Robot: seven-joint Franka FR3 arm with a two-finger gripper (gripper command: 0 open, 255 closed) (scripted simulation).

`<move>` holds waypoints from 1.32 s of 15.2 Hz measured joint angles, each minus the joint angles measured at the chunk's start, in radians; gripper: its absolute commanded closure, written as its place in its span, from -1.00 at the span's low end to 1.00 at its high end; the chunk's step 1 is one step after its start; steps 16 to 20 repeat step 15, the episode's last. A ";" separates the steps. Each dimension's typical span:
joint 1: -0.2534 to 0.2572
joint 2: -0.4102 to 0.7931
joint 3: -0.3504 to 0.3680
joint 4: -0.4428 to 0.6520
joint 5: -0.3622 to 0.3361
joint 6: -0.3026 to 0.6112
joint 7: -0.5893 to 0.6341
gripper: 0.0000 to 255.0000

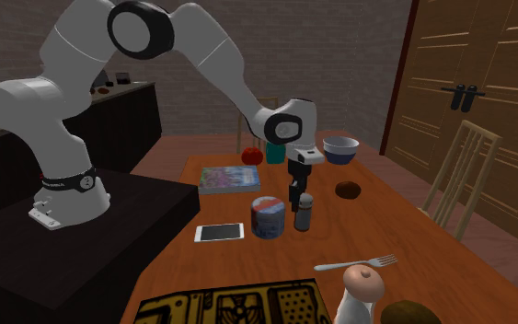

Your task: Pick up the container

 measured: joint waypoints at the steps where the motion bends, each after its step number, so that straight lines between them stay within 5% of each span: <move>1: -0.001 -0.007 0.001 -0.004 0.001 -0.004 -0.001 1.00; 20: -0.020 -0.139 0.030 -0.032 0.034 -0.107 -0.029 1.00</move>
